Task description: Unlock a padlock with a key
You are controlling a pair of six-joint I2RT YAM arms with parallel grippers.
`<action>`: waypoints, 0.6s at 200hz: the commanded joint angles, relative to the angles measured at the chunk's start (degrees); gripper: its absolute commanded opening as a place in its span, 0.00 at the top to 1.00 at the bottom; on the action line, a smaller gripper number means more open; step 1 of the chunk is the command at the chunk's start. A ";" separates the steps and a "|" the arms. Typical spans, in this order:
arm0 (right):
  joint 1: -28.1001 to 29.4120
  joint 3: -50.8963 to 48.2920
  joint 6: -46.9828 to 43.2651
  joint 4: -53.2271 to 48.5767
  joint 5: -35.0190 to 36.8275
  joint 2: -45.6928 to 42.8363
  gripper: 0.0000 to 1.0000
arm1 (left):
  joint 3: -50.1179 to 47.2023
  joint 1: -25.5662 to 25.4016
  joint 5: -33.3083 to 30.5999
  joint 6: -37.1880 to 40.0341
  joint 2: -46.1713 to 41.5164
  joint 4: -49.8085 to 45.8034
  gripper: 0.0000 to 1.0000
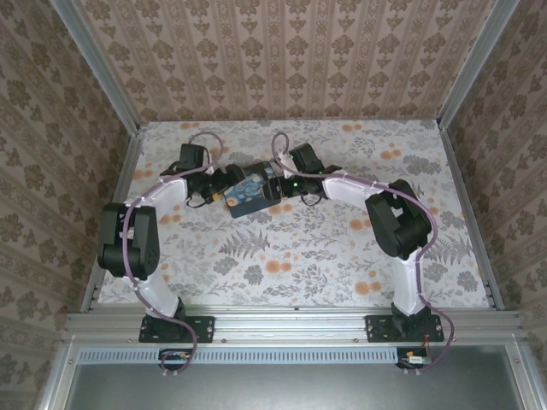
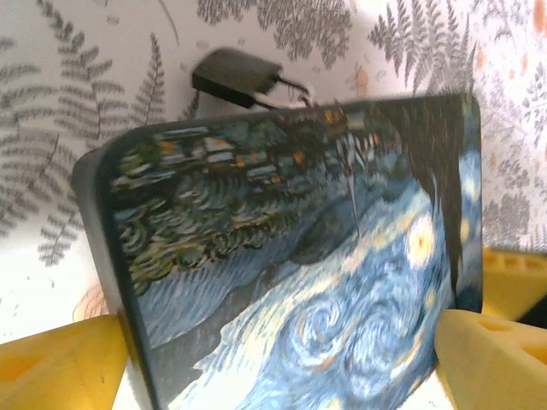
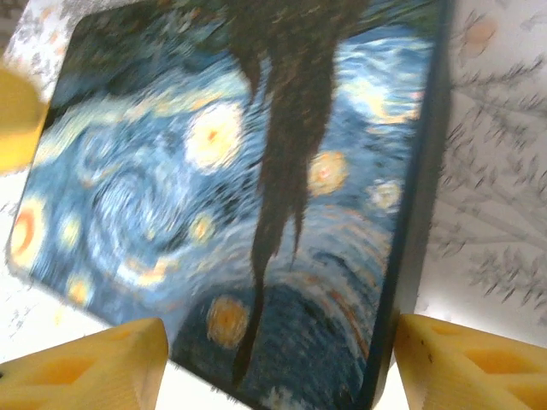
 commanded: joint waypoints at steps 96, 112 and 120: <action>15.46 2.09 6.93 4.20 -3.69 -7.32 0.27 | 24.16 1.11 8.08 5.01 14.94 -2.25 0.07; 13.45 1.18 3.23 -0.76 -0.66 -10.45 0.26 | 22.96 2.92 6.49 6.96 11.78 -5.26 0.07; 11.73 0.70 2.14 -2.39 0.33 -11.36 0.26 | 21.93 3.49 4.45 8.18 9.59 -7.64 0.06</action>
